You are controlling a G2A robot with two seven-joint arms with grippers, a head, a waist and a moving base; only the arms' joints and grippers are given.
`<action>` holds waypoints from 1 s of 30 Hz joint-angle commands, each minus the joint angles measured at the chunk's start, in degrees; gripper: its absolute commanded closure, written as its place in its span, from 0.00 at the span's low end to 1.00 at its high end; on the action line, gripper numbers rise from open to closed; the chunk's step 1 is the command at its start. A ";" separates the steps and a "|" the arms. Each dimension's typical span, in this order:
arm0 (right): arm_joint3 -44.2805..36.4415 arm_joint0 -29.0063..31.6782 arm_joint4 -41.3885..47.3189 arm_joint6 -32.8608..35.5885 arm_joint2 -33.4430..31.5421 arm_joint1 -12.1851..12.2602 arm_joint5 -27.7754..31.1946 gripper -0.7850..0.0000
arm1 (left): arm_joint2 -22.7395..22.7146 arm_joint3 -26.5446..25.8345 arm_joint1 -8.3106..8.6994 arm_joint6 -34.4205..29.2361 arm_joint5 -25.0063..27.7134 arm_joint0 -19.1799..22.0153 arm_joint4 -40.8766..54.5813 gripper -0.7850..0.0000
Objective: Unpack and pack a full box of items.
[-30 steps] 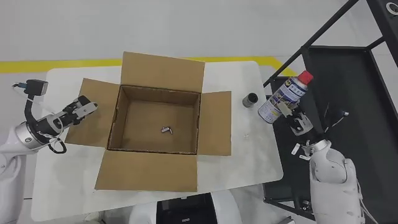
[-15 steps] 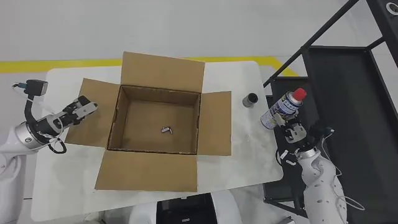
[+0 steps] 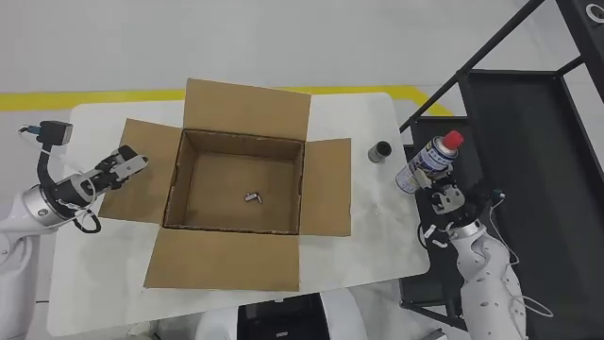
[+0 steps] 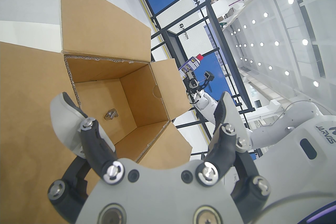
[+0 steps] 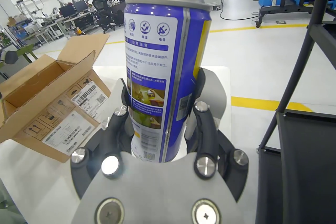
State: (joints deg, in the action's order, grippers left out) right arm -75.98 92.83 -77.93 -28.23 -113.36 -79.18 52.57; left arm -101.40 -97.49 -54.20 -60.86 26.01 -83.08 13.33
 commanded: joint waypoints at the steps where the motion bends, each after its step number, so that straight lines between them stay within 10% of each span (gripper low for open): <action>1: 1.79 -0.65 -4.83 -4.45 1.70 0.15 -2.21 1.00 | 0.00 0.00 0.00 0.00 0.00 0.00 0.00 0.00; 13: 31.10 -10.80 -32.28 -40.31 9.74 3.37 -16.82 1.00 | 0.00 0.00 0.00 0.00 0.00 0.00 0.00 0.00; 30: 52.23 -23.86 -30.54 -48.15 20.36 4.81 -24.66 1.00 | 0.00 0.00 0.00 0.00 0.00 0.00 0.00 0.00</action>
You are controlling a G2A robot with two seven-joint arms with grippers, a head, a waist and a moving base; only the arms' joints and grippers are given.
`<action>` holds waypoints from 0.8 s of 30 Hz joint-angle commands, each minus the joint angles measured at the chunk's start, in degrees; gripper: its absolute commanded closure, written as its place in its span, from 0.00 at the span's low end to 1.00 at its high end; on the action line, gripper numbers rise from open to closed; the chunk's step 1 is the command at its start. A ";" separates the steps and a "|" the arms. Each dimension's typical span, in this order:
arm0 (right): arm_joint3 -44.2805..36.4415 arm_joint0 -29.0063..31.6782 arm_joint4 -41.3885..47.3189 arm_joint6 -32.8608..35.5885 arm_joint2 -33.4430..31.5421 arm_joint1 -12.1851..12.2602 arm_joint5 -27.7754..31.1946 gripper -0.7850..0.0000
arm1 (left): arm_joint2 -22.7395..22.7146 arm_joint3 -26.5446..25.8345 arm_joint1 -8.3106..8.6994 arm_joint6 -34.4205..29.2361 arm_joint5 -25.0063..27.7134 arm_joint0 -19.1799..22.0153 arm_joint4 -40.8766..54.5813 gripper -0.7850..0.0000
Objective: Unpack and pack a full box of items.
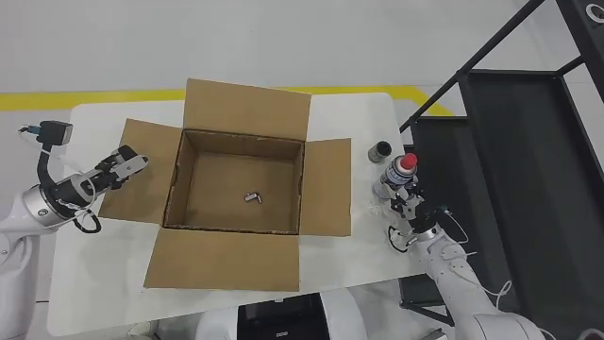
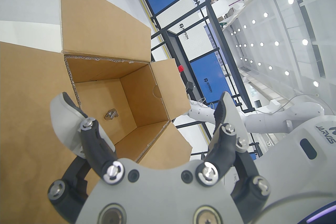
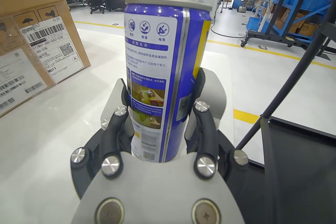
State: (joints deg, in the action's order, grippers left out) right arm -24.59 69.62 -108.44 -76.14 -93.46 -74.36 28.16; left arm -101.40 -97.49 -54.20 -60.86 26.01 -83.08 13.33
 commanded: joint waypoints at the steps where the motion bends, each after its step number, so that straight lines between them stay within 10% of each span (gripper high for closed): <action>1: 1.61 -1.26 0.07 -0.41 0.87 -0.02 -0.43 1.00 | 0.00 0.00 0.00 0.00 0.00 0.00 0.00 0.00; 24: 10.04 -7.03 3.58 0.64 5.47 0.09 -3.73 1.00 | 0.00 0.00 0.00 0.00 0.00 0.00 0.00 0.00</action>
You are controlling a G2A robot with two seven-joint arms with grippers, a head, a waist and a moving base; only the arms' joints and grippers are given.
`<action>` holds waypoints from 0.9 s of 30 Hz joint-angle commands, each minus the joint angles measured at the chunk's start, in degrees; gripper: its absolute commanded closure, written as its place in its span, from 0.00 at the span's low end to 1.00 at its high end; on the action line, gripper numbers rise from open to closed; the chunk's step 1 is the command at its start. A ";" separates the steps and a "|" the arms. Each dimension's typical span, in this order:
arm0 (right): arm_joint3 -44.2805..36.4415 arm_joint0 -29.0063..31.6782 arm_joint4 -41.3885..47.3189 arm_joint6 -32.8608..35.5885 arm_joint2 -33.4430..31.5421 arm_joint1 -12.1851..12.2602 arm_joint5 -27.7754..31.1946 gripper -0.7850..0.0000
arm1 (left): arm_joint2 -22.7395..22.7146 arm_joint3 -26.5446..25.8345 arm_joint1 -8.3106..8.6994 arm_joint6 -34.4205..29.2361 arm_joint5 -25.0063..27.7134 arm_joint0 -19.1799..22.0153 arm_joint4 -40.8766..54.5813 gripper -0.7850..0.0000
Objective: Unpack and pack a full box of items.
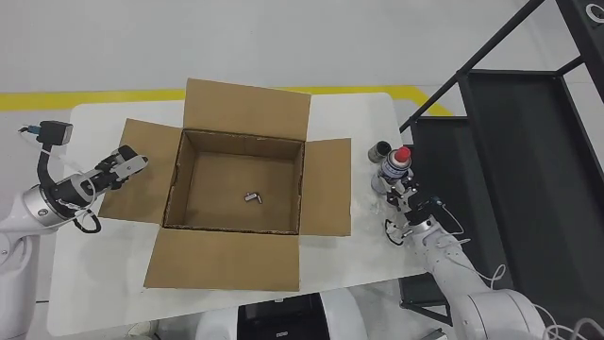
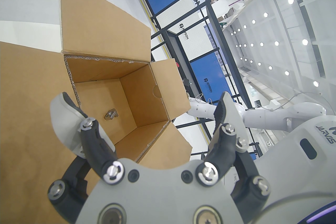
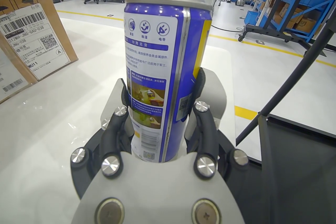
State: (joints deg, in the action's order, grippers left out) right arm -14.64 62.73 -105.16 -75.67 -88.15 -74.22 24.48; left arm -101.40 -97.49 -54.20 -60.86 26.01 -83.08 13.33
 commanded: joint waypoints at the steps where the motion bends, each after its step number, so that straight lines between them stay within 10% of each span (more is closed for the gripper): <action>1: 0.16 -0.28 0.56 0.34 0.35 -0.13 -0.14 1.00 | 0.00 0.00 0.00 0.00 0.00 0.00 0.00 0.00; 16: 1.35 -0.34 1.84 1.95 2.44 0.63 -1.64 1.00 | 0.00 0.00 0.00 0.00 0.00 0.00 0.00 0.00; 17: 1.32 -0.26 2.03 1.86 2.52 0.72 -1.39 0.62 | 0.00 0.00 0.00 0.00 0.00 0.00 0.00 0.00; 18: 1.17 -0.16 2.39 1.47 2.52 0.80 -1.25 0.00 | 0.00 0.00 0.00 0.00 0.00 0.00 0.00 0.00; 27: -0.67 0.51 1.70 -0.81 4.42 1.23 -1.39 0.00 | 0.00 0.00 0.00 0.00 0.00 0.00 0.00 0.00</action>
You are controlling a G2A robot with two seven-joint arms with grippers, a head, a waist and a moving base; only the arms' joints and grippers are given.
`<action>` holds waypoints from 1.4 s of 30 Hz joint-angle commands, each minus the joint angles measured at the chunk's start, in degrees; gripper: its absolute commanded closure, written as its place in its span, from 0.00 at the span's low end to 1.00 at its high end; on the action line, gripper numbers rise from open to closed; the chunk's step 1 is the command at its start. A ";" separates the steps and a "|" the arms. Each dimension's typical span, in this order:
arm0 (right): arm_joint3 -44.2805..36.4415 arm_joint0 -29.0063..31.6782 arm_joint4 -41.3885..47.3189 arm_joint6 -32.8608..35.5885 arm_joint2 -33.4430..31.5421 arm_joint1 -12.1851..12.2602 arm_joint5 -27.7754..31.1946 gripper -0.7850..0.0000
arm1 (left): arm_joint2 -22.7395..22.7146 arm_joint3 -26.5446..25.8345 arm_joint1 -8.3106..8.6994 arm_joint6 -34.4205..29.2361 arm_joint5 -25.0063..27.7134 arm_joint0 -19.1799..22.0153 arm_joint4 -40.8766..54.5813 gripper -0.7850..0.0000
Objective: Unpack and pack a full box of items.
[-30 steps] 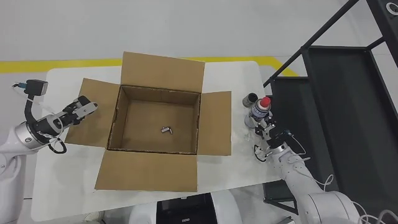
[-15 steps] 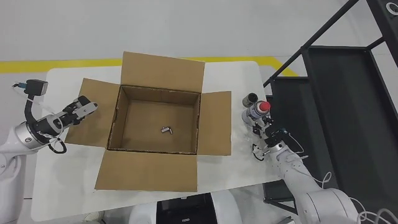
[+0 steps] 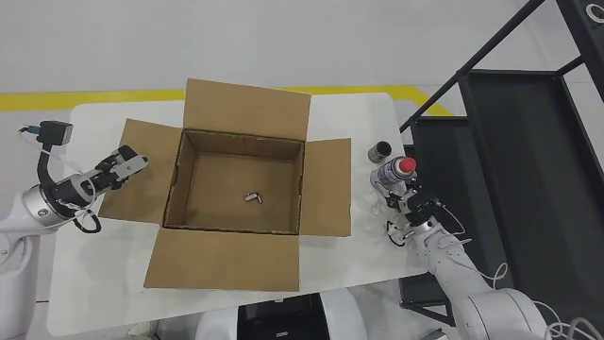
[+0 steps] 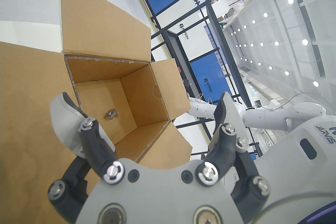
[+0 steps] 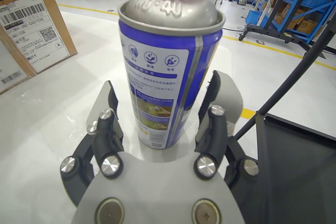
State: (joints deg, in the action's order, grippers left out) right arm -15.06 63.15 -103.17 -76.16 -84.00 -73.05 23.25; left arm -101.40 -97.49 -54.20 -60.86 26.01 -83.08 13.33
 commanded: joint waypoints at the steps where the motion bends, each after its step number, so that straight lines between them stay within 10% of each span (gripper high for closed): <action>1: -0.43 0.27 -0.59 -0.76 0.56 0.13 -0.35 0.00 | 0.00 0.00 0.00 0.00 0.00 0.00 0.00 0.00; 16: -12.14 9.61 -0.11 -4.49 -1.94 4.82 0.39 0.00 | 0.00 0.00 0.00 0.00 0.00 0.00 0.00 0.00; 30: -71.67 43.83 15.60 24.45 -16.54 8.83 16.05 0.00 | 0.00 0.00 0.00 0.00 0.00 0.00 0.00 0.00; 42: -90.68 46.86 24.81 40.97 -14.42 8.42 15.48 0.00 | 0.00 0.00 0.00 0.00 0.00 0.00 0.00 0.00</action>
State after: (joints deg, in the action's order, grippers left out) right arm -104.50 110.70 -78.47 -37.23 -99.20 -64.65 38.22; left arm -101.40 -97.49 -54.20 -60.86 26.01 -83.08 13.33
